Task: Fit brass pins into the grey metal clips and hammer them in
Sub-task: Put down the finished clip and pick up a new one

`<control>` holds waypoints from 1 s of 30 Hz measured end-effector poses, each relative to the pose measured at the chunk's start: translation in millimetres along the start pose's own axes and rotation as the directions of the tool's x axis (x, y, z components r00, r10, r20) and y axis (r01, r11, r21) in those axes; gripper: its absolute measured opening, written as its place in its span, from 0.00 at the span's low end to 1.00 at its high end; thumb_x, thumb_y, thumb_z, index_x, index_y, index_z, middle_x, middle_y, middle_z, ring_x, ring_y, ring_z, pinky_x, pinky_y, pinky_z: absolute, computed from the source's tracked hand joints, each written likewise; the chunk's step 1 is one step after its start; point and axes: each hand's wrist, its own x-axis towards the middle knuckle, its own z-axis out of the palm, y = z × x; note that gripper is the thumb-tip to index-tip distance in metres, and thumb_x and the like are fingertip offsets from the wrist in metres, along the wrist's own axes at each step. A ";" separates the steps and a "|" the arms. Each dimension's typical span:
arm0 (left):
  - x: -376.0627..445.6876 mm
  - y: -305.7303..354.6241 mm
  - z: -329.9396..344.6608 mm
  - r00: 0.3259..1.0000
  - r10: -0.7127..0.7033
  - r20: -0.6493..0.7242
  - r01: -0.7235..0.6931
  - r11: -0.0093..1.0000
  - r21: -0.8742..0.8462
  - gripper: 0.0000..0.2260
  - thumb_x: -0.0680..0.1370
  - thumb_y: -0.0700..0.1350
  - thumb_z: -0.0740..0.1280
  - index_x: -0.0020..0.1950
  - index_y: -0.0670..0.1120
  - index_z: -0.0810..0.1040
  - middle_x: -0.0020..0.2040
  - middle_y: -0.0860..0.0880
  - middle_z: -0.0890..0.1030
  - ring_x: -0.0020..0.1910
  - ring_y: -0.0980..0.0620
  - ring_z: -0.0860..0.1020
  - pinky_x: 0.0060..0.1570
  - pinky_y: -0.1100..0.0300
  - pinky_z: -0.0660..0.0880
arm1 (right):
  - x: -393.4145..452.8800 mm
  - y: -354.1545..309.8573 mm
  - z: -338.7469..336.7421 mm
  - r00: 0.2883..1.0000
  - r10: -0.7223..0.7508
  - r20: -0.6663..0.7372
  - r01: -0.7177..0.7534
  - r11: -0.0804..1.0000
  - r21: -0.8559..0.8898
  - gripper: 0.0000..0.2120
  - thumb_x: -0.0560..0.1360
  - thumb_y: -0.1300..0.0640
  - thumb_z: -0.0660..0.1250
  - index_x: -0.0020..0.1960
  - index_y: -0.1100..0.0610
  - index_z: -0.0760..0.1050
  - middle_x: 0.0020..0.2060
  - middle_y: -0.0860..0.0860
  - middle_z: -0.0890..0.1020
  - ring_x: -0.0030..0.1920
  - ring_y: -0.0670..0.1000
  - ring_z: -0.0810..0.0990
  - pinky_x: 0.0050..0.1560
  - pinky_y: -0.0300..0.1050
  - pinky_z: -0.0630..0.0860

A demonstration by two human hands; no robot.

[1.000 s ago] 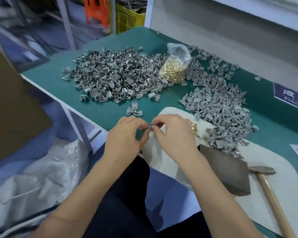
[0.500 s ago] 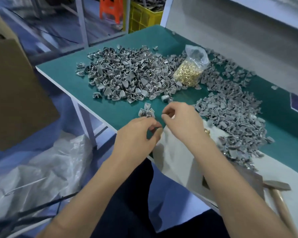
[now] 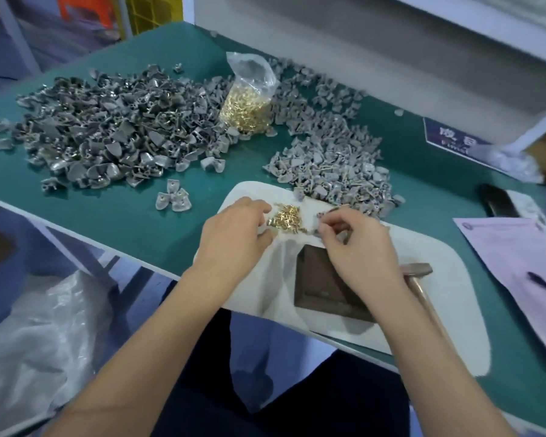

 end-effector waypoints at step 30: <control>-6.9 68.8 -9.2 0.910 0.177 0.375 0.163 0.679 -0.716 0.13 0.76 0.60 0.71 0.45 0.51 0.86 0.31 0.49 0.77 0.27 0.58 0.68 0.26 0.70 0.63 | -62.9 37.9 -22.8 0.882 -0.183 -0.433 0.371 0.837 0.403 0.04 0.75 0.60 0.71 0.48 0.52 0.82 0.41 0.45 0.82 0.40 0.48 0.80 0.40 0.38 0.75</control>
